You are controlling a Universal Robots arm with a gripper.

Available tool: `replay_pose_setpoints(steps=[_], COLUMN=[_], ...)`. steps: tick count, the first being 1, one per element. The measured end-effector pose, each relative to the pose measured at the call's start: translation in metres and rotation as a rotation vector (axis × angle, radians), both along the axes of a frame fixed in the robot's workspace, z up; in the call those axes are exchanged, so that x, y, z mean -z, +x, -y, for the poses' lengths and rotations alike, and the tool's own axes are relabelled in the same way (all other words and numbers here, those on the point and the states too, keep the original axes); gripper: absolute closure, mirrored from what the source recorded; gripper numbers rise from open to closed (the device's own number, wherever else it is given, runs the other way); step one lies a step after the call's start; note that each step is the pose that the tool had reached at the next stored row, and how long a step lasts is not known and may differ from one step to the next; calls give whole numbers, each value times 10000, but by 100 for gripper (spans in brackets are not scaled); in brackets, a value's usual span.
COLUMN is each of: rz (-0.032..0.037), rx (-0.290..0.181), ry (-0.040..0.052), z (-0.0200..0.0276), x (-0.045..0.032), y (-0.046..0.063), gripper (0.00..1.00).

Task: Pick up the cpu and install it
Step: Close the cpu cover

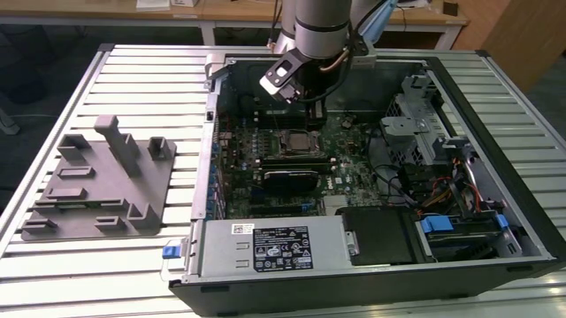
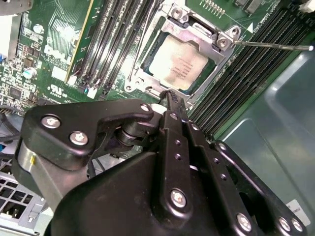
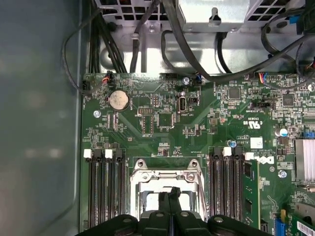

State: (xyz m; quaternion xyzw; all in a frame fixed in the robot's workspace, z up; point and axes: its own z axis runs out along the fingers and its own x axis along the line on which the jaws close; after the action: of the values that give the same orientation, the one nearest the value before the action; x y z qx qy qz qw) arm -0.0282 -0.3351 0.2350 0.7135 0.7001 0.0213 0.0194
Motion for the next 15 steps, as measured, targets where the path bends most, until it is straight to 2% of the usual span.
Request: replay_pose_setpoints(steps=[15], rz=[0], rx=[-1], ry=[0], z=[0], x=[31], y=[-39], gripper=[89])
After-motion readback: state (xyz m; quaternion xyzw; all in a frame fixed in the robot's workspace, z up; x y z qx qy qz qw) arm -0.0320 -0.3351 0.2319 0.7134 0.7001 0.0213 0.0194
